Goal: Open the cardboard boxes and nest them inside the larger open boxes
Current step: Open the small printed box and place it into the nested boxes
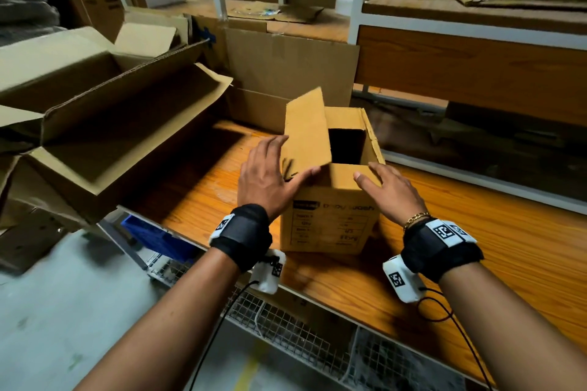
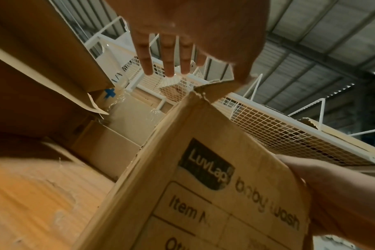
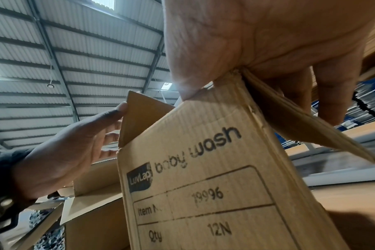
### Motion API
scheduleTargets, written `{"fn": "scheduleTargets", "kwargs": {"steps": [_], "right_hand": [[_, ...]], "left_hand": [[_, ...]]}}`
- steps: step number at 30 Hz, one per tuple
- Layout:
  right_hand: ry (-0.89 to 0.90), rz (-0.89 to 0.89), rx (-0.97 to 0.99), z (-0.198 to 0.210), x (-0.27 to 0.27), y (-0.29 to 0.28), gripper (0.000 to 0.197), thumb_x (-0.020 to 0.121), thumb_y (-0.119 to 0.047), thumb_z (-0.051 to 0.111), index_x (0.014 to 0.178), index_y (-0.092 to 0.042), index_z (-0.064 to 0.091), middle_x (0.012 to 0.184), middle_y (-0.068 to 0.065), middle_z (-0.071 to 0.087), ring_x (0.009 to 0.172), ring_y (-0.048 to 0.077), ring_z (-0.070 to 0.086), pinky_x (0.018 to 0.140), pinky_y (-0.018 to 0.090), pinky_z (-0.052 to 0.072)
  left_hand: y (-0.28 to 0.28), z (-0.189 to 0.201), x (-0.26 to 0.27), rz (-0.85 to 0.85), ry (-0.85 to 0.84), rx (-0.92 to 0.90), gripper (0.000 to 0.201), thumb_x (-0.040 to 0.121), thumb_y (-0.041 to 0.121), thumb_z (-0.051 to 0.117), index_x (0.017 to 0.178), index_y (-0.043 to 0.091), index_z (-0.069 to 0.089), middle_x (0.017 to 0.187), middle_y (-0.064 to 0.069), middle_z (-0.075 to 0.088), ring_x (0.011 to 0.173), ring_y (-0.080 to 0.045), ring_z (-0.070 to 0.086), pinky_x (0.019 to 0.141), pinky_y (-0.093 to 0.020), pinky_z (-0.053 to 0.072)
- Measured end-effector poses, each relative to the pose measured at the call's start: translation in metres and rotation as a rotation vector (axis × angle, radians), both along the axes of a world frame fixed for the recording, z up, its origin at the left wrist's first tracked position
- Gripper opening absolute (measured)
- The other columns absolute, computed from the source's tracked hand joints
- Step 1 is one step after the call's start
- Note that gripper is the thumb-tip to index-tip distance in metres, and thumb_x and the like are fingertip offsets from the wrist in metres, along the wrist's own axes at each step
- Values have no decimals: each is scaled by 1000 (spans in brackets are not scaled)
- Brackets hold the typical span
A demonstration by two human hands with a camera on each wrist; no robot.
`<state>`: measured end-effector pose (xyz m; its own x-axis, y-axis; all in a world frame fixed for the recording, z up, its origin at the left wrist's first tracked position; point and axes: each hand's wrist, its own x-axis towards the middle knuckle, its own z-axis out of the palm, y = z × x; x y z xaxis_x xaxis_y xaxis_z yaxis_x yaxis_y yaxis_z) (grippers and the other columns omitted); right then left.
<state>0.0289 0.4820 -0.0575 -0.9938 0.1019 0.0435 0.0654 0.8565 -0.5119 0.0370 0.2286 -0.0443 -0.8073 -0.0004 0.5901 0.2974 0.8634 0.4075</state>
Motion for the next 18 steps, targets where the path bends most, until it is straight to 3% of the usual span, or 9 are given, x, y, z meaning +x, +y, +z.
{"fn": "scheduleTargets", "kwargs": {"steps": [4, 7, 9, 11, 13, 15, 18], "right_hand": [[4, 4, -8, 0, 0, -3, 72, 88, -74, 37, 147, -32, 39, 155, -1, 36, 138, 25, 38, 104, 43, 37], [-18, -5, 1, 2, 1, -6, 71, 89, -73, 39, 148, -33, 38, 158, 1, 31, 140, 26, 34, 106, 43, 35], [-24, -6, 44, 5, 3, -9, 68, 89, -71, 40, 147, -35, 39, 163, 0, 17, 146, 29, 24, 112, 48, 29], [0, 38, 191, 10, 2, -10, 61, 92, -66, 37, 145, -37, 40, 165, -4, 6, 150, 27, 10, 117, 51, 16], [-5, 123, 374, 17, -3, -11, 58, 93, -63, 30, 145, -39, 41, 165, -7, 8, 151, 24, 0, 117, 53, 1], [-68, 201, 490, 28, -9, -10, 61, 91, -62, 24, 146, -40, 40, 163, -7, 20, 151, 25, -2, 116, 56, -7], [-213, 267, 516, 46, -20, -13, 58, 94, -59, 25, 145, -39, 41, 158, -5, 33, 150, 27, 5, 116, 58, -6]], "left_hand": [[-11, -1, 7, 71, 155, 135, 74, 94, 54, 48, 152, 17, 23, 154, -6, 29, 141, -18, 30, 112, -39, 32], [-24, -9, 15, 183, 258, 144, 75, 92, 36, 55, 153, 17, 16, 160, -11, 13, 147, -22, 18, 115, -48, 23], [-33, -15, 20, 314, 140, 50, 81, 84, 34, 58, 153, 27, 18, 162, -8, 7, 149, -24, 9, 115, -51, 13], [-38, -21, 26, 328, -10, -145, 74, 80, 38, 50, 150, 36, 27, 162, -2, 14, 150, -24, 5, 115, -52, 6], [-36, -31, 27, 114, -143, -214, 63, 88, 43, 36, 150, 40, 28, 157, 4, 30, 148, -20, 17, 115, -51, 11], [-27, -37, 26, -101, -282, -108, 58, 95, 49, 28, 151, 41, 23, 156, 4, 31, 142, -18, 30, 113, -47, 22], [-18, -41, 23, -147, -325, 68, 59, 93, 60, 24, 148, 39, 32, 153, 5, 32, 137, -15, 36, 109, -46, 35]]}}
